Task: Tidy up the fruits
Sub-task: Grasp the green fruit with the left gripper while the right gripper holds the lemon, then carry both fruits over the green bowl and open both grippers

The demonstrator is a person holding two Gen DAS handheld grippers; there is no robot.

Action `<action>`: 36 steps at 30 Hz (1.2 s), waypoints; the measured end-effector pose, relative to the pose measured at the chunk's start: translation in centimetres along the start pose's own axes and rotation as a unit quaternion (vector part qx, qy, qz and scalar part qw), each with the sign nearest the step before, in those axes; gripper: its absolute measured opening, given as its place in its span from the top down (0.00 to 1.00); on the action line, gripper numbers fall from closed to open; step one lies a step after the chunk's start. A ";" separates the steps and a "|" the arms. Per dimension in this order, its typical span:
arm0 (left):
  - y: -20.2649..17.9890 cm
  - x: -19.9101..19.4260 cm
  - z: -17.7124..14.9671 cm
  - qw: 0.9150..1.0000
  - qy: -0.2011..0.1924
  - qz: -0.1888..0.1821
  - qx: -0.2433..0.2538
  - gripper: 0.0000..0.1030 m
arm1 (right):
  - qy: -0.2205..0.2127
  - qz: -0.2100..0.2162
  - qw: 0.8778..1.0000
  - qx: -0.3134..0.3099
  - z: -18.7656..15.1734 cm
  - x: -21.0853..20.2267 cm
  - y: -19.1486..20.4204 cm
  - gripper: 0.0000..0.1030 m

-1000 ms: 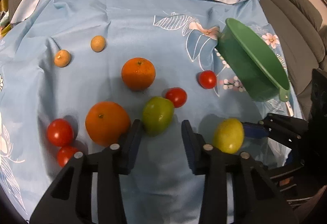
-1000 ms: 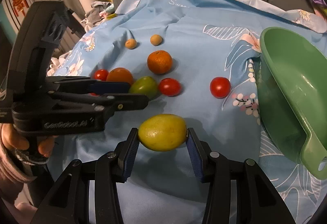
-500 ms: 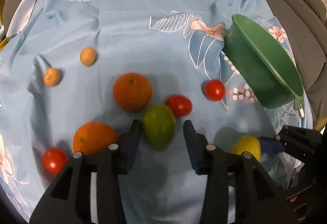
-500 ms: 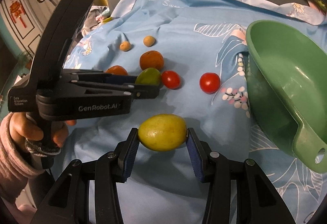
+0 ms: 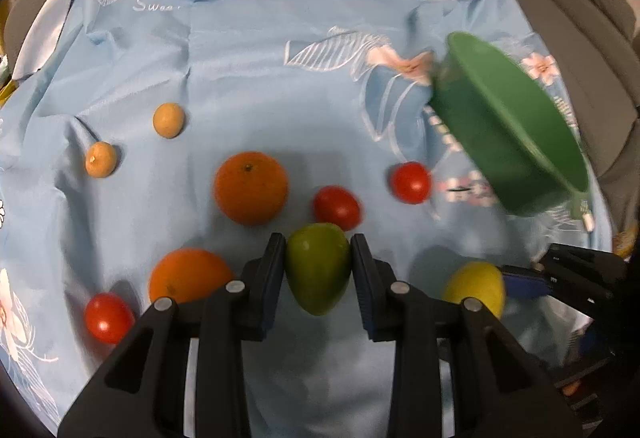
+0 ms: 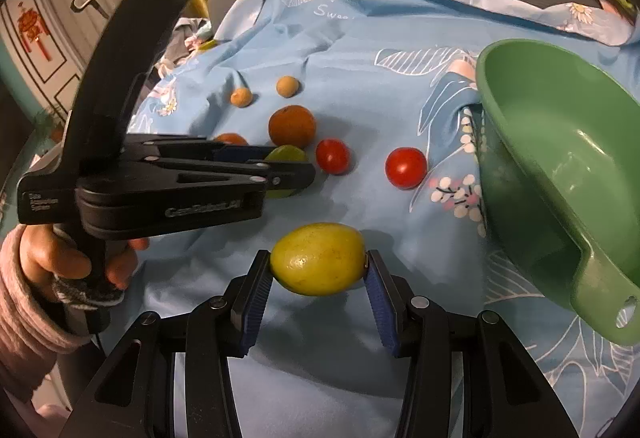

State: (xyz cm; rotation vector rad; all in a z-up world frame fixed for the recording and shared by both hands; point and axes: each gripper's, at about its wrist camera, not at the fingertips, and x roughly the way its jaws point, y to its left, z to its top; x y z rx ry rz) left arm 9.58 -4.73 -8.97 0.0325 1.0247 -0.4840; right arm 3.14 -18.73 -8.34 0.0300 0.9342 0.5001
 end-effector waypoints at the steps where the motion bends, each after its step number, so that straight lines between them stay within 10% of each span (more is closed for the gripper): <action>1: -0.3 -0.5 0.0 1.000 -0.005 -0.004 0.001 0.68 | -0.003 0.000 1.000 0.000 0.0 -0.2 0.0 0.53; 11: -6.2 -6.5 1.3 0.995 -0.067 -0.053 0.057 0.68 | -0.076 -0.014 0.997 0.016 0.8 -5.0 -1.6 0.53; 20: -12.9 -4.7 5.1 0.984 -0.076 -0.105 0.119 0.68 | -0.140 -0.111 0.982 0.065 0.0 -9.9 -6.6 0.53; 36: -14.6 0.3 5.8 0.987 -0.029 -0.095 0.129 0.65 | -0.108 -0.163 0.976 0.100 -0.6 -9.7 -10.0 0.53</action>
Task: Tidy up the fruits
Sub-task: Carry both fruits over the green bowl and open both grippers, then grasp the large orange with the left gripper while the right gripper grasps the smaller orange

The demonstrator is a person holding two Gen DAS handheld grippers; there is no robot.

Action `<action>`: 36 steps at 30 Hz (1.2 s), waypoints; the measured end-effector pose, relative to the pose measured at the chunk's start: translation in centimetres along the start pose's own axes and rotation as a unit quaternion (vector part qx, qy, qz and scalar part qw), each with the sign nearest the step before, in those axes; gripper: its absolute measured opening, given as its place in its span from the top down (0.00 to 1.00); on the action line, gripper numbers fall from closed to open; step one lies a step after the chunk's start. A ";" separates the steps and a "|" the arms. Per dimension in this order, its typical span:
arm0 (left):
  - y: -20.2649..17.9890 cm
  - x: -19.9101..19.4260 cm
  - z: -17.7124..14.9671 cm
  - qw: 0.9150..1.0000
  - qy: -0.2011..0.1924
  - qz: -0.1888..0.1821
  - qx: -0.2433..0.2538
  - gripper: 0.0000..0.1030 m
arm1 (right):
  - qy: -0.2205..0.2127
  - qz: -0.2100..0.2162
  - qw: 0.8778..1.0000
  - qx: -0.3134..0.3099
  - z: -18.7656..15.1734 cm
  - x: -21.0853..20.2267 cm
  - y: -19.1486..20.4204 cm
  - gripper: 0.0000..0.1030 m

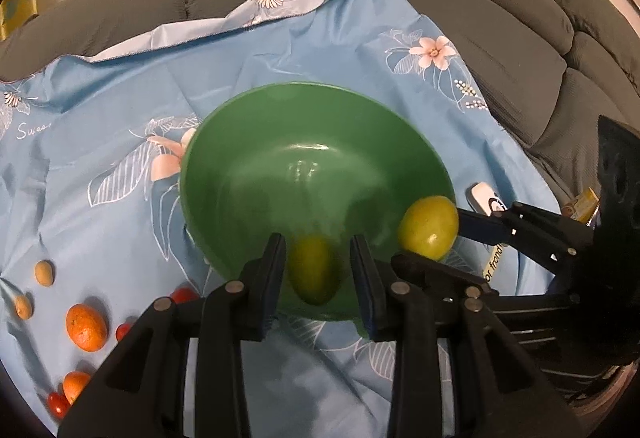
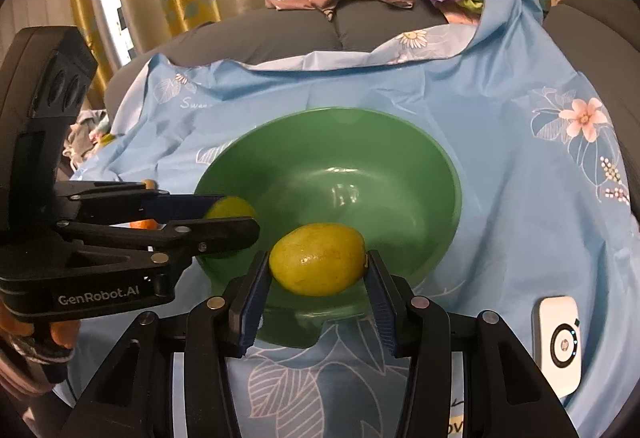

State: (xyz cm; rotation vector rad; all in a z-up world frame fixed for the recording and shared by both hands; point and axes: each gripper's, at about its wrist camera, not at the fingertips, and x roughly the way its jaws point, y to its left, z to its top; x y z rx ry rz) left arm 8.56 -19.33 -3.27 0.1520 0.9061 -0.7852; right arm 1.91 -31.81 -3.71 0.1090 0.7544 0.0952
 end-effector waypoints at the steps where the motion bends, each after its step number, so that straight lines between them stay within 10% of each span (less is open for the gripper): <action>1: 0.0 -0.3 0.0 1.000 -0.003 0.001 -0.001 0.58 | 0.000 -0.002 1.000 0.002 0.0 -0.1 0.0 0.53; 8: 1.8 -4.9 -2.0 0.999 -0.033 0.010 -0.042 0.33 | -0.014 -0.015 1.000 0.020 -0.3 -2.1 -0.6 0.53; 23: 9.8 -19.0 -17.6 0.967 -0.051 0.176 -0.180 0.29 | -0.008 0.043 0.999 0.017 -3.0 -4.9 2.5 0.53; 36: 10.4 -20.5 -22.1 0.962 -0.054 0.161 -0.214 0.29 | 0.026 0.089 0.995 -0.049 -4.3 -4.1 10.2 0.52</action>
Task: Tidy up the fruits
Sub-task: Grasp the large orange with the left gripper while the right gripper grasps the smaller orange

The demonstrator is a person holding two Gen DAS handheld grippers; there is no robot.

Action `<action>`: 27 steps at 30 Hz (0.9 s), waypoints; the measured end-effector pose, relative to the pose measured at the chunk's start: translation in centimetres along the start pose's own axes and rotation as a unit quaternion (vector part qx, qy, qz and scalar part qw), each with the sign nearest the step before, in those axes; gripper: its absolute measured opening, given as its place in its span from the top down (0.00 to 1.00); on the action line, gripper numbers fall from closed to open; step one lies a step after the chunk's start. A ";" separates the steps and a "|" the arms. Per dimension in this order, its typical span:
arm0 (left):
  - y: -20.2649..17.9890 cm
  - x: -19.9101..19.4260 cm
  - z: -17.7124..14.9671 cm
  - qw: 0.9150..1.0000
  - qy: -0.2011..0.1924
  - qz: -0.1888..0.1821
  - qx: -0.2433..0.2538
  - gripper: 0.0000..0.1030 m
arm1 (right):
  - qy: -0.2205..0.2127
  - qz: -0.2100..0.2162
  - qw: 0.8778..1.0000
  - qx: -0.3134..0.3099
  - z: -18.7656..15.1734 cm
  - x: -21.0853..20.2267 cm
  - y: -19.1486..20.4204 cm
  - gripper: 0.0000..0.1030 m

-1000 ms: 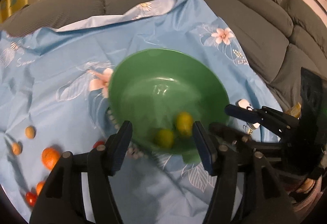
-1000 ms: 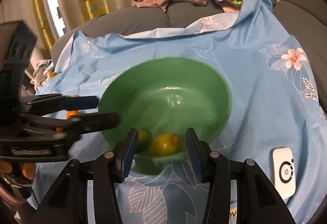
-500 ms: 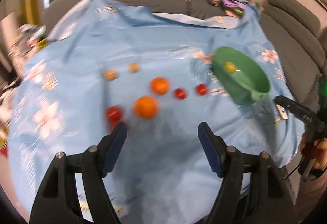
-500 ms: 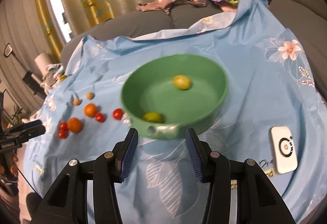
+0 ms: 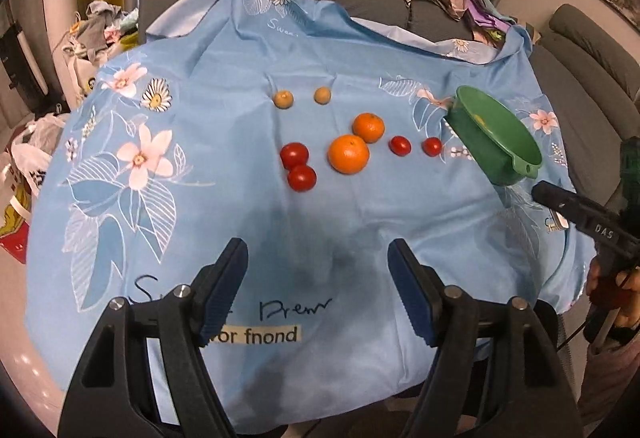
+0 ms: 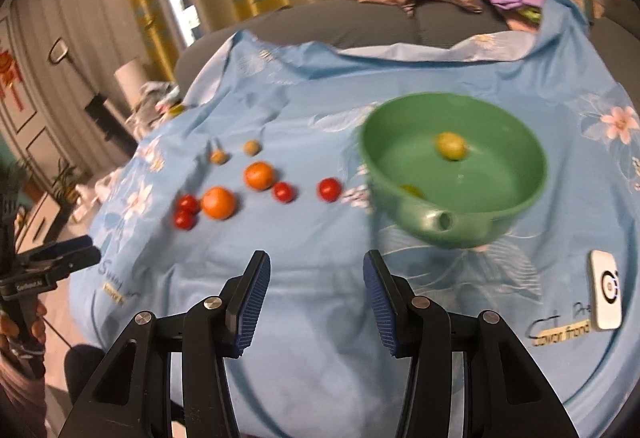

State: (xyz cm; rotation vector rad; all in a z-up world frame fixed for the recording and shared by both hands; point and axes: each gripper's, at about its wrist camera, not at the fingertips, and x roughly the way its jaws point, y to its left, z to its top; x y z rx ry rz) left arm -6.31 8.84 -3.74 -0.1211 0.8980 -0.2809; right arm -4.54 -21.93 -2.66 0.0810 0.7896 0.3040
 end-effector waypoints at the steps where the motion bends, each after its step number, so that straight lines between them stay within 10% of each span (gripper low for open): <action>1: 0.0 0.2 -0.1 1.000 0.002 -0.002 0.000 0.29 | 0.005 0.001 1.000 -0.004 0.0 0.3 0.3 0.52; 27: -3.9 11.6 6.9 0.995 0.023 -0.039 0.087 0.31 | 0.061 0.030 0.995 -0.068 6.3 12.1 4.6 0.52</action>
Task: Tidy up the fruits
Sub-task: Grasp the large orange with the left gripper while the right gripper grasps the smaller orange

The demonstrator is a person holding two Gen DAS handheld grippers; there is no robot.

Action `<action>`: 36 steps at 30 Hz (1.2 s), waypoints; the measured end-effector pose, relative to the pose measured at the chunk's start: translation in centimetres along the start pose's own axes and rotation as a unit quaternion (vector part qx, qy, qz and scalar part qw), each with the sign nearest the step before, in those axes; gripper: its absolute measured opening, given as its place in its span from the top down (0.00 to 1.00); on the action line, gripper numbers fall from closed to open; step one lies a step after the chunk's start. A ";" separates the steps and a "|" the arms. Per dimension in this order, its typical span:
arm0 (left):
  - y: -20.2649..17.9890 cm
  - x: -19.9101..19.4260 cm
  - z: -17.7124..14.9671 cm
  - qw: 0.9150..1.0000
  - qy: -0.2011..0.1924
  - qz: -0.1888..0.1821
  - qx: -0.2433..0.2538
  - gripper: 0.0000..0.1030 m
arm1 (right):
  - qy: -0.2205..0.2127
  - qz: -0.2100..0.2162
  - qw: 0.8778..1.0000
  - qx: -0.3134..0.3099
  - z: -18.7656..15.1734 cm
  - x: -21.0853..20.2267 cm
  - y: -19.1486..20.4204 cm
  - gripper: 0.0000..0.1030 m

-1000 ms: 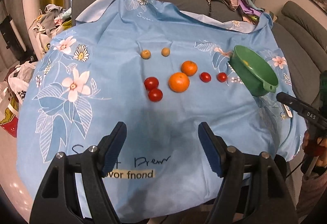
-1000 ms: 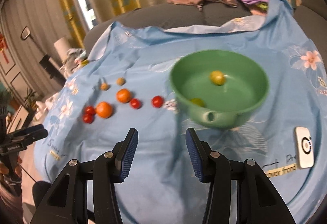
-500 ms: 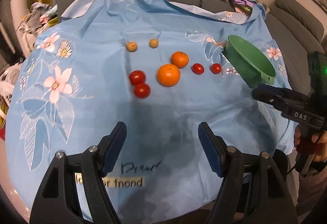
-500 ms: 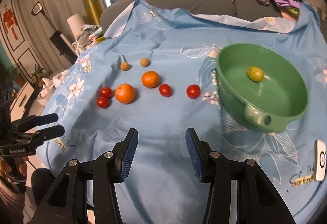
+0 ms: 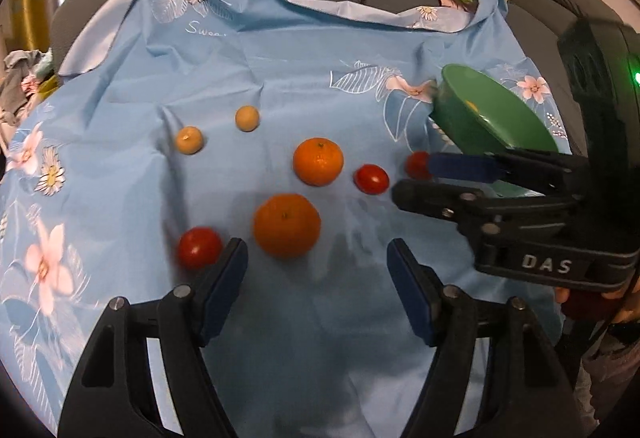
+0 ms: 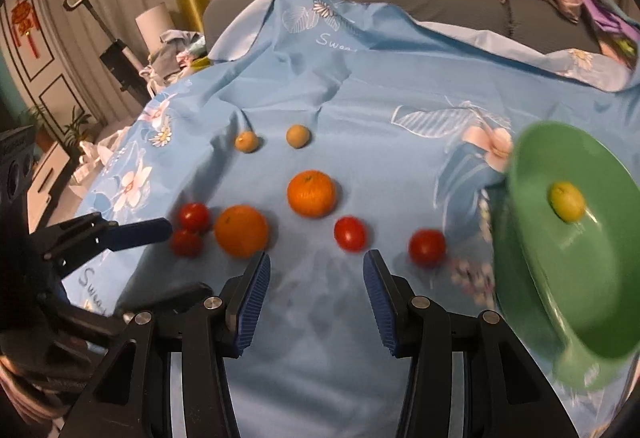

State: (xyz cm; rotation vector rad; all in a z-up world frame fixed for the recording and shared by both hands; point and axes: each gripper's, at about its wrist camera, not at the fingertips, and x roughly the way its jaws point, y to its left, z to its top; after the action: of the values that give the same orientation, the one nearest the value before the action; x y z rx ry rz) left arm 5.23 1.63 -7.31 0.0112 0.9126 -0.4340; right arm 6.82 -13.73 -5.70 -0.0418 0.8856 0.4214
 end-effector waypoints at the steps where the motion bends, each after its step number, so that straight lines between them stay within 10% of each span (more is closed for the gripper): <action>1: 0.2 0.4 0.3 1.000 0.003 0.001 0.001 0.31 | 0.002 0.002 1.000 0.000 0.3 0.5 -0.1 0.52; 21: 2.1 5.5 1.1 0.999 0.053 0.002 0.006 0.54 | 0.070 0.057 0.996 -0.021 4.2 8.9 -0.1 0.51; 36: 2.0 3.1 1.2 0.999 0.036 -0.010 -0.017 0.55 | 0.026 0.038 0.999 0.000 4.0 5.5 -0.8 0.58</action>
State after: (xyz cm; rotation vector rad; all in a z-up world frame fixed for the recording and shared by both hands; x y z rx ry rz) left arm 8.59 2.12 -9.29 -0.0136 0.9919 -0.4394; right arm 13.11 -11.73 -7.42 -0.0197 0.9397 0.4939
